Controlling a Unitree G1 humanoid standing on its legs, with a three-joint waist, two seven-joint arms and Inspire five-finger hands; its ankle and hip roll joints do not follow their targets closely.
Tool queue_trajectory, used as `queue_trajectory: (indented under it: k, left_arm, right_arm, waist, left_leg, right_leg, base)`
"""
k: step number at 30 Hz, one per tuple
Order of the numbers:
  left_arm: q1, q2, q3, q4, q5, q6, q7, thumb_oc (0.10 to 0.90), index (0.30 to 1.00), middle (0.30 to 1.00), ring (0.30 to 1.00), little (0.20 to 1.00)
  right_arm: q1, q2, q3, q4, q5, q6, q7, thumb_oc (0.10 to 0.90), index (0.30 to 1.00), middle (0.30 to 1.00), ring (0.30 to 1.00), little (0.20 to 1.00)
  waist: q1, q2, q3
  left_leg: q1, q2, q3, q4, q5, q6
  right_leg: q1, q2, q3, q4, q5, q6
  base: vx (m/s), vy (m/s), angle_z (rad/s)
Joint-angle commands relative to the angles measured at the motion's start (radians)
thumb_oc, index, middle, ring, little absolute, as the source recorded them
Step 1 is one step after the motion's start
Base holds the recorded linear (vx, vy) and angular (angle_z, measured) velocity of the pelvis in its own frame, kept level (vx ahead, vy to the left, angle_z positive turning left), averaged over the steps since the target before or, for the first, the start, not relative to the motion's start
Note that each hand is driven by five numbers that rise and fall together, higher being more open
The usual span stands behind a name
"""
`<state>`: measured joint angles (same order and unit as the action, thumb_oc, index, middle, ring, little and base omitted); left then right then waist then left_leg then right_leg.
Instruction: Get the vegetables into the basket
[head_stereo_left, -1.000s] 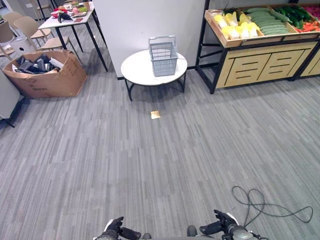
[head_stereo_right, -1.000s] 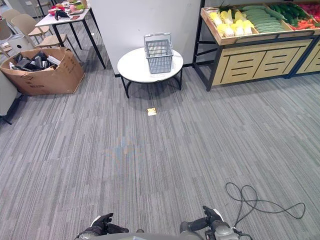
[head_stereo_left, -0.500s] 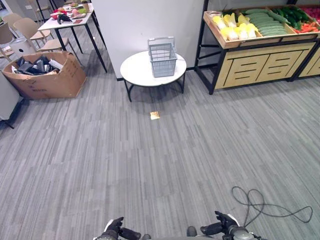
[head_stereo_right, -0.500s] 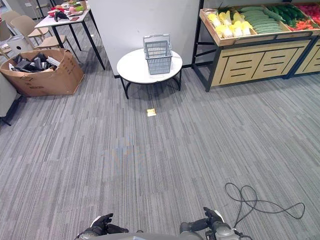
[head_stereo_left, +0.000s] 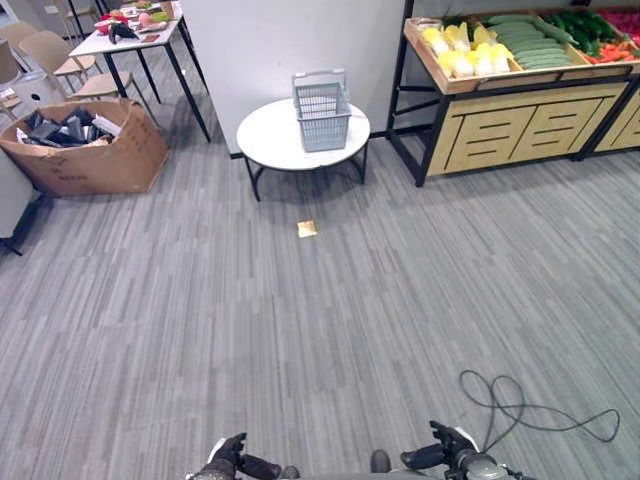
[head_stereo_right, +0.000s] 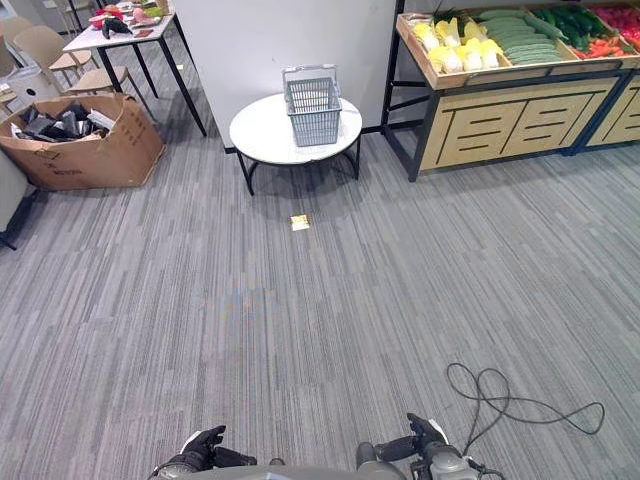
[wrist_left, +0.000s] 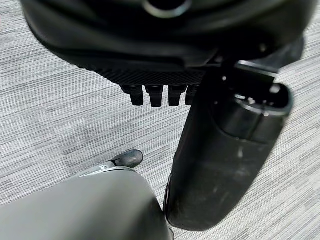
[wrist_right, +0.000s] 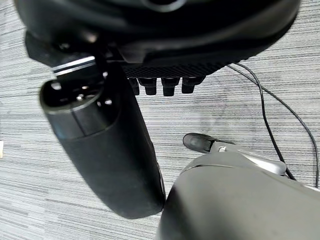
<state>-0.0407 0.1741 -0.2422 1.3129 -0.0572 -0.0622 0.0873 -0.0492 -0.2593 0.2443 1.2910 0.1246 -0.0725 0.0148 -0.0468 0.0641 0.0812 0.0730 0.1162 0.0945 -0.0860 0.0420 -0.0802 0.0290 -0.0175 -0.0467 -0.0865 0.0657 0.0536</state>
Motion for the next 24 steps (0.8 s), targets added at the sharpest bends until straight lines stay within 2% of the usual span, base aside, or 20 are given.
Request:
queue_trajectory:
  k: [1, 4, 5, 7, 8, 9, 10, 11, 12, 13, 14, 18, 19, 20, 21, 22, 23, 24]
  left_arm:
    - [-0.05, 0.035, -0.024, 0.057, 0.045, 0.005, 0.018, 0.9, 1.0, 1.0, 1.0, 1.0]
    - [-0.056, 0.04, -0.042, 0.059, 0.082, 0.008, 0.033, 0.9, 1.0, 1.0, 1.0, 1.0]
    - [-0.057, 0.045, -0.035, 0.063, 0.076, 0.013, 0.034, 0.9, 1.0, 1.0, 1.0, 1.0]
    - [-0.066, 0.048, -0.037, 0.058, 0.074, 0.013, 0.034, 0.9, 1.0, 1.0, 1.0, 1.0]
    - [-0.066, 0.049, -0.033, 0.054, 0.063, 0.01, 0.032, 0.9, 1.0, 1.0, 1.0, 1.0]
    - [-0.071, 0.053, -0.03, 0.049, 0.051, 0.006, 0.031, 0.9, 1.0, 1.0, 1.0, 1.0]
    - [-0.07, 0.059, -0.025, 0.048, 0.044, 0.005, 0.028, 0.9, 1.0, 1.0, 1.0, 1.0]
    - [-0.069, 0.059, -0.027, 0.047, 0.043, 0.003, 0.031, 0.9, 1.0, 1.0, 1.0, 1.0]
    - [-0.069, 0.059, -0.027, 0.047, 0.043, 0.003, 0.031, 0.9, 1.0, 1.0, 1.0, 1.0]
    - [-0.07, 0.058, -0.032, 0.047, 0.045, 0.001, 0.034, 0.9, 1.0, 1.0, 1.0, 1.0]
    - [-0.068, 0.06, -0.031, 0.046, 0.047, -0.001, 0.032, 0.9, 1.0, 1.0, 1.0, 1.0]
    - [-0.052, 0.062, -0.026, 0.051, 0.049, 0.0, 0.021, 0.9, 1.0, 1.0, 1.0, 1.0]
    - [-0.052, 0.063, -0.03, 0.053, 0.057, 0.001, 0.015, 0.9, 1.0, 1.0, 1.0, 1.0]
    - [-0.054, 0.073, -0.034, 0.051, 0.065, 0.001, 0.009, 0.9, 1.0, 1.0, 1.0, 1.0]
    - [-0.054, 0.073, -0.034, 0.051, 0.065, 0.001, 0.009, 0.9, 1.0, 1.0, 1.0, 1.0]
    - [-0.059, 0.081, -0.038, 0.046, 0.067, 0.0, 0.011, 0.9, 1.0, 1.0, 1.0, 1.0]
    - [-0.062, 0.086, -0.038, 0.043, 0.066, 0.0, 0.01, 0.9, 1.0, 1.0, 1.0, 1.0]
    - [-0.062, 0.086, -0.038, 0.043, 0.066, 0.0, 0.01, 0.9, 1.0, 1.0, 1.0, 1.0]
  right_arm:
    - [0.004, -0.023, 0.061, 0.06, -0.018, 0.01, -0.007, 0.9, 1.0, 1.0, 1.0, 1.0]
    - [0.0, -0.028, 0.066, 0.055, -0.021, 0.008, -0.009, 0.9, 1.0, 1.0, 1.0, 1.0]
    - [-0.005, -0.045, 0.064, 0.058, -0.022, 0.007, -0.015, 0.9, 1.0, 1.0, 1.0, 1.0]
    - [-0.006, -0.057, 0.058, 0.056, -0.027, 0.005, -0.02, 0.9, 1.0, 1.0, 1.0, 1.0]
    - [-0.004, -0.067, 0.054, 0.052, -0.021, 0.003, -0.022, 0.9, 1.0, 1.0, 1.0, 1.0]
    - [-0.006, -0.072, 0.053, 0.051, -0.014, 0.002, -0.015, 0.9, 1.0, 1.0, 1.0, 1.0]
    - [-0.004, -0.077, 0.057, 0.048, -0.018, 0.002, -0.008, 0.9, 1.0, 1.0, 1.0, 1.0]
    - [-0.002, -0.079, 0.061, 0.042, -0.025, 0.004, -0.008, 0.9, 1.0, 1.0, 1.0, 1.0]
    - [-0.002, -0.079, 0.061, 0.041, -0.025, 0.004, -0.008, 0.9, 1.0, 1.0, 1.0, 1.0]
    - [-0.002, -0.08, 0.06, 0.038, -0.026, 0.003, -0.013, 0.9, 1.0, 1.0, 1.0, 1.0]
    - [-0.006, -0.08, 0.055, 0.039, -0.032, 0.002, -0.015, 0.9, 1.0, 1.0, 1.0, 1.0]
    - [0.007, -0.07, 0.052, 0.048, -0.059, 0.007, -0.011, 0.9, 1.0, 1.0, 1.0, 1.0]
    - [0.007, -0.068, 0.051, 0.05, -0.062, 0.008, -0.009, 0.9, 1.0, 1.0, 1.0, 1.0]
    - [0.0, -0.06, 0.055, 0.047, -0.065, 0.009, -0.006, 0.9, 1.0, 1.0, 1.0, 1.0]
    - [0.0, -0.06, 0.055, 0.047, -0.065, 0.009, -0.006, 0.9, 1.0, 1.0, 1.0, 1.0]
    - [-0.009, -0.048, 0.07, 0.04, -0.075, 0.012, -0.001, 0.9, 1.0, 1.0, 1.0, 1.0]
    - [-0.016, -0.043, 0.08, 0.036, -0.085, 0.014, 0.0, 0.9, 1.0, 1.0, 1.0, 1.0]
    - [-0.016, -0.043, 0.08, 0.036, -0.085, 0.014, 0.0, 0.9, 1.0, 1.0, 1.0, 1.0]
  waist:
    - [-0.022, -0.056, 0.046]
    - [-0.026, -0.052, 0.058]
    - [-0.028, -0.052, 0.078]
    - [-0.031, -0.058, 0.095]
    - [-0.023, -0.063, 0.113]
    - [-0.018, -0.066, 0.12]
    - [-0.016, -0.068, 0.116]
    - [-0.012, -0.061, 0.111]
    - [-0.012, -0.062, 0.112]
    - [-0.011, -0.054, 0.111]
    - [0.0, -0.049, 0.105]
    - [0.008, -0.059, 0.088]
    - [0.006, -0.066, 0.084]
    - [0.004, -0.087, 0.077]
    - [0.007, -0.088, 0.077]
    - [0.009, -0.102, 0.071]
    - [0.013, -0.108, 0.069]
    - [0.013, -0.108, 0.069]
  left_leg:
    - [0.012, 0.062, -0.031, -0.001, 0.018, -0.039]
    - [0.01, 0.07, -0.033, 0.011, 0.034, -0.041]
    - [-0.043, 0.071, -0.046, 0.118, 0.039, -0.041]
    - [-0.096, 0.06, -0.056, 0.23, 0.048, -0.046]
    - [-0.127, 0.031, -0.09, 0.289, 0.057, -0.04]
    - [-0.191, 0.006, -0.109, 0.254, 0.054, -0.027]
    - [-0.22, 0.009, -0.103, 0.214, 0.046, -0.02]
    - [-0.259, 0.027, -0.091, 0.145, 0.083, -0.021]
    - [-0.256, 0.025, -0.09, 0.142, 0.084, -0.02]
    - [-0.299, 0.041, -0.073, 0.102, 0.137, -0.032]
    - [-0.311, 0.042, -0.067, 0.08, 0.152, -0.038]
    - [-0.281, 0.018, -0.051, 0.094, 0.118, -0.015]
    - [-0.277, 0.005, -0.035, 0.101, 0.106, -0.004]
    - [-0.268, -0.016, 0.004, 0.121, 0.066, 0.02]
    - [-0.268, -0.016, 0.007, 0.122, 0.065, 0.02]
    - [-0.267, -0.032, 0.029, 0.129, 0.044, 0.037]
    - [-0.266, -0.041, 0.037, 0.132, 0.033, 0.047]
    - [-0.267, -0.042, 0.038, 0.132, 0.033, 0.047]
  right_leg:
    - [-0.018, -0.03, 0.08, 0.074, -0.059, 0.033]
    - [-0.034, -0.012, 0.086, 0.103, -0.073, 0.019]
    - [-0.044, -0.003, 0.091, 0.117, -0.083, 0.003]
    - [-0.036, -0.003, 0.084, 0.119, -0.086, -0.008]
    - [-0.018, -0.003, 0.089, 0.122, -0.093, -0.013]
    - [-0.009, -0.013, 0.089, 0.126, -0.103, -0.006]
    - [0.0, -0.022, 0.087, 0.121, -0.109, 0.002]
    - [0.013, -0.029, 0.094, 0.119, -0.122, 0.012]
    - [0.014, -0.03, 0.094, 0.119, -0.123, 0.012]
    - [0.028, -0.034, 0.096, 0.118, -0.133, 0.018]
    - [0.057, -0.04, 0.117, 0.117, -0.145, 0.026]
    - [0.079, -0.076, 0.137, 0.133, -0.158, 0.048]
    - [0.071, -0.095, 0.146, 0.143, -0.14, 0.065]
    - [0.045, -0.125, 0.177, 0.154, -0.079, 0.094]
    - [0.045, -0.126, 0.18, 0.153, -0.079, 0.094]
    - [0.019, -0.145, 0.2, 0.162, -0.024, 0.11]
    - [0.007, -0.156, 0.204, 0.168, 0.004, 0.116]
    - [0.007, -0.156, 0.205, 0.168, 0.004, 0.117]
  base:
    - [0.01, -0.14, 0.03]
    - [0.03, -0.157, 0.05]
    - [0.04, -0.201, 0.08]
    - [0.06, -0.15, 0.3]
    - [0.16, -0.061, 0.52]
    - [0.21, 0.017, 0.49]
    - [0.27, 0.165, 0.44]
    - [0.2, 0.148, 0.25]
    - [0.22, 0.195, -0.16]
    - [0.28, 0.215, -0.26]
    - [0.4, 0.329, -0.29]
    - [0.24, 0.255, -0.55]
    - [0.19, 0.312, -0.65]
    - [0.19, 0.312, -0.56]
    - [0.21, 0.365, -0.62]
    - [0.14, 0.259, -0.62]
    - [0.14, 0.258, -0.53]
    - [0.13, 0.239, -0.53]
